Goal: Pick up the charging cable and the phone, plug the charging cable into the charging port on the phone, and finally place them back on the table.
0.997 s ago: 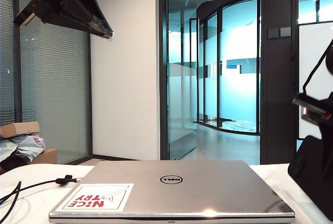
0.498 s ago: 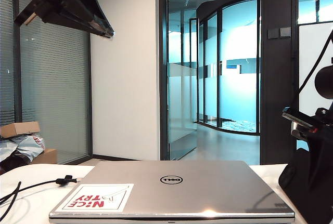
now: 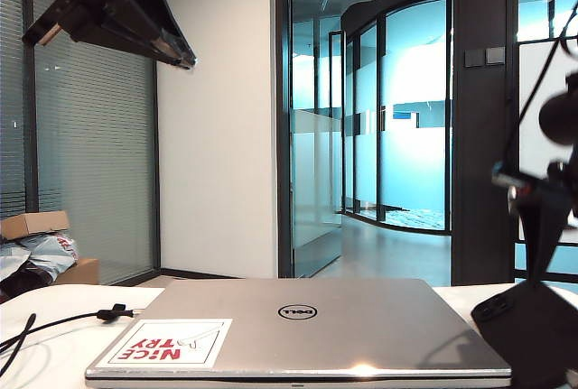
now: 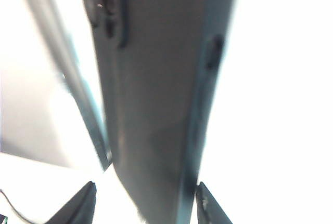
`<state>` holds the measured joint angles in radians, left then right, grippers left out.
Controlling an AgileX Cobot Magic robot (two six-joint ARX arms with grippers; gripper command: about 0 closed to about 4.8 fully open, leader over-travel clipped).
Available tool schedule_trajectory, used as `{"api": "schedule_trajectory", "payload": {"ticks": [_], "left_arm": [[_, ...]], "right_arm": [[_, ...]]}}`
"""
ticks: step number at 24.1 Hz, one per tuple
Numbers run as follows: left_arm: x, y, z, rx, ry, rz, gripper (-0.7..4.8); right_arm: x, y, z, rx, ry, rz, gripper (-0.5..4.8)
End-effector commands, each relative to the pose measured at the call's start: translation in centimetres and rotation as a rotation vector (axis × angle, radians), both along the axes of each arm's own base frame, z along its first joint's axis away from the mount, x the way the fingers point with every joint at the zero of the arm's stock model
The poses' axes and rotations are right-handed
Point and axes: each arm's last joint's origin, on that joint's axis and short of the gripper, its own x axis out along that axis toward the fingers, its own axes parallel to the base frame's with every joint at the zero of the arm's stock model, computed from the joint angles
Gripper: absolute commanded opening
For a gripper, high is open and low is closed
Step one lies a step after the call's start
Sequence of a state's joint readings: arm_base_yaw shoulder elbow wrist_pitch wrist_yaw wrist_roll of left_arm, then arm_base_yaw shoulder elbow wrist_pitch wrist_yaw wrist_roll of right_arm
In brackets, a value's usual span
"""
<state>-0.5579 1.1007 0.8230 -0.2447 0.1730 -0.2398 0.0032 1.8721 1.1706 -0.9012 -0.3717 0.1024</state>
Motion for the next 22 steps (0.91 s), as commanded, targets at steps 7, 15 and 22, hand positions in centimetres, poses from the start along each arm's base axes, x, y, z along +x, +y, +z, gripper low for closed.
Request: {"api": "schedule_trajectory", "payload": {"ticks": [7,15,22], "left_arm": [[-0.7,0.5,0.1,0.025,0.037,-0.004,-0.06],[-3.9,2.5,2.2,0.003,-0.116,-0.017,-0.06],[-7.0,4.4,-1.4,-0.017,-0.198,-0.026,-0.06]], "right_arm": [[-3.2,-0.1,8.6,-0.06,-0.191,0.004,0.83],[-9.4,-0.4,14.6,-0.165,-0.64,0.041,-0.06],[-17.2,-0.4,13.0,-0.175,-0.904,0.017,-0.04]]}}
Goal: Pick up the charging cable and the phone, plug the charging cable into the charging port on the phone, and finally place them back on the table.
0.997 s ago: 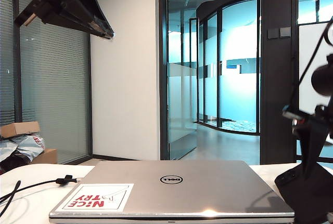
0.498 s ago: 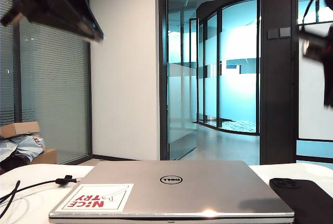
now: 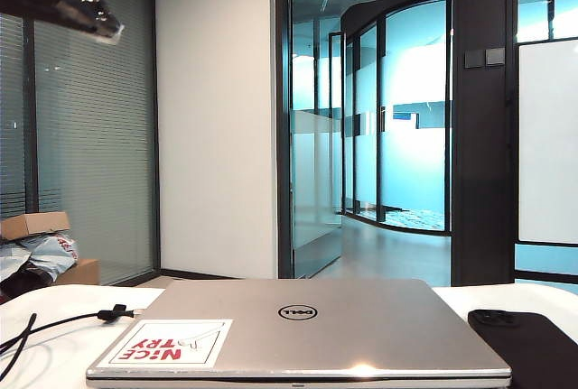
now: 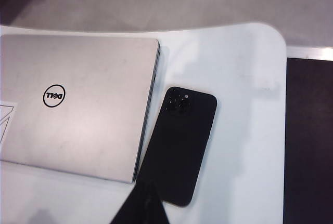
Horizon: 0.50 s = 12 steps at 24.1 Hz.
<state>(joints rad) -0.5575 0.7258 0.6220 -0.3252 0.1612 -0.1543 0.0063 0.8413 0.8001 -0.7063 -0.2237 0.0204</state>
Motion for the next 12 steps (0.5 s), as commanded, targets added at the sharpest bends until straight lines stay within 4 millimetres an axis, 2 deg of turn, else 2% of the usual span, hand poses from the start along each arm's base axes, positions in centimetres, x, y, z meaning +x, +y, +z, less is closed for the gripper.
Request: {"api": "schedule_trajectory", "payload": {"ticks": [1,8,12], "left_arm": [[-0.8,0.6,-1.0,-0.041,-0.083,0.0,-0.06],[-1.8,1.2,-3.8,-0.068,-0.204,-0.011,-0.06],[-1.8,1.2,-6.4,-0.075,-0.217,-0.012,-0.06]], "right_arm": [[-1.8,0.0,-1.0,-0.005,-0.036,-0.003,-0.01],[-3.9,0.1,-1.5,0.011,-0.098,0.018,0.0],[-4.3,0.1,-1.3,0.011,-0.121,0.018,0.0]]}}
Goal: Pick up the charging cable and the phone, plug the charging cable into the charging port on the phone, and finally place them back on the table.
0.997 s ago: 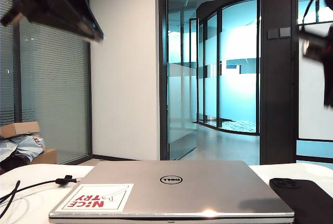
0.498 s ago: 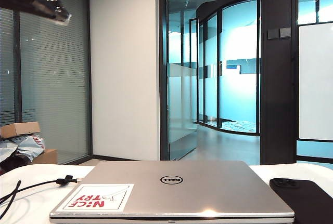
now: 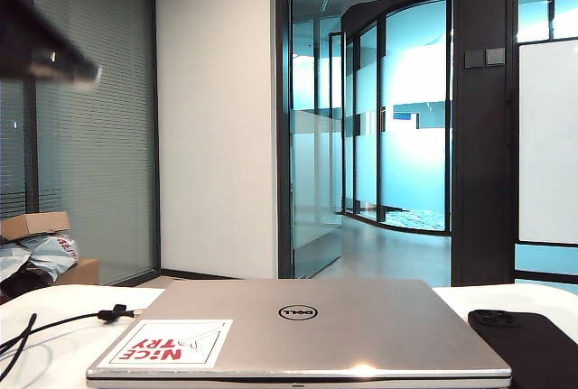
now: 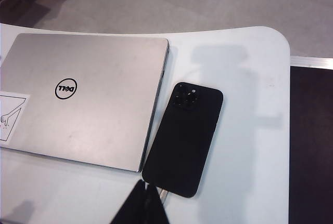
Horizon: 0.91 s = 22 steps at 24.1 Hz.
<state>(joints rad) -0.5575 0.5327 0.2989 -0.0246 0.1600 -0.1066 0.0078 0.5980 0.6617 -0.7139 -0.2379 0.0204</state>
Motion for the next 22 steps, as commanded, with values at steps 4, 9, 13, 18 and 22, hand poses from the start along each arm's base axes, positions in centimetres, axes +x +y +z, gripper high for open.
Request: {"api": "schedule_trajectory", "payload": {"ticks": [4,9,13,18,22], "left_arm": [[0.1,0.0,-1.1,-0.024,-0.042,0.003,-0.06],[-0.1,0.1,0.2,-0.09,-0.15,0.004,-0.06],[-0.1,0.1,0.6,-0.114,-0.189,0.005,-0.06],[-0.5,1.1,1.0,-0.129,-0.233,0.061,-0.06],[-0.7,4.0,1.1,-0.137,-0.31,0.265,-0.06]], "right_arm": [[0.0,0.0,0.2,0.001,-0.022,0.005,0.0],[0.0,0.0,0.2,0.001,-0.021,0.005,0.0],[0.0,0.0,0.2,0.001,-0.022,0.005,0.0],[0.0,0.0,0.3,0.001,-0.023,0.005,0.0],[0.0,0.0,0.2,0.001,-0.022,0.005,0.0]]}}
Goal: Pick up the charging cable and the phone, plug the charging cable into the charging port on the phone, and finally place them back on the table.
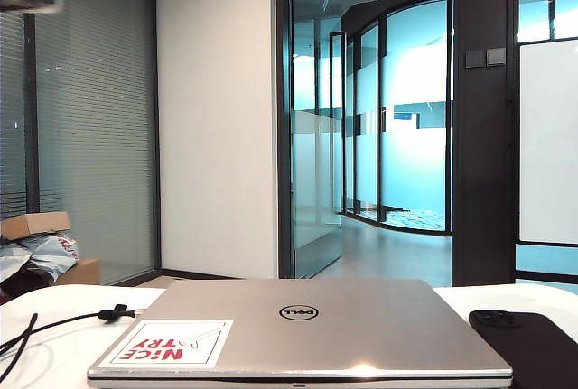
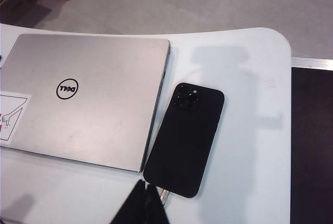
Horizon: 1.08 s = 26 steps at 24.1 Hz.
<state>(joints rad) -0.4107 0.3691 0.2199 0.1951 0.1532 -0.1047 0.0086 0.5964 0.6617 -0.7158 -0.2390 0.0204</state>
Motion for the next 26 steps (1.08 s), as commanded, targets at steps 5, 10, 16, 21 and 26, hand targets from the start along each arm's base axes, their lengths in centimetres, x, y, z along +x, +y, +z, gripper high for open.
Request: {"api": "schedule_trajectory", "payload": {"ticks": [5,10,16,21,26], "left_arm": [[-1.2,4.0,-1.0,-0.012,-0.061,0.326,-0.06],[-1.8,4.9,-2.2,-0.014,-0.088,0.425,-0.06],[-1.5,5.3,-4.2,-0.01,-0.072,0.467,-0.06],[-1.2,5.4,-5.3,-0.003,-0.042,0.468,-0.06],[-1.2,5.3,-5.7,0.073,-0.034,0.471,-0.06]], "right_arm": [[0.1,0.0,0.2,0.0,-0.022,0.004,0.0],[0.1,0.0,0.3,0.0,-0.023,0.004,0.0],[0.1,0.0,0.2,0.0,-0.022,0.004,0.0],[0.1,0.0,0.2,0.0,-0.022,0.004,0.0],[0.1,0.0,0.2,0.0,-0.022,0.004,0.0]]}}
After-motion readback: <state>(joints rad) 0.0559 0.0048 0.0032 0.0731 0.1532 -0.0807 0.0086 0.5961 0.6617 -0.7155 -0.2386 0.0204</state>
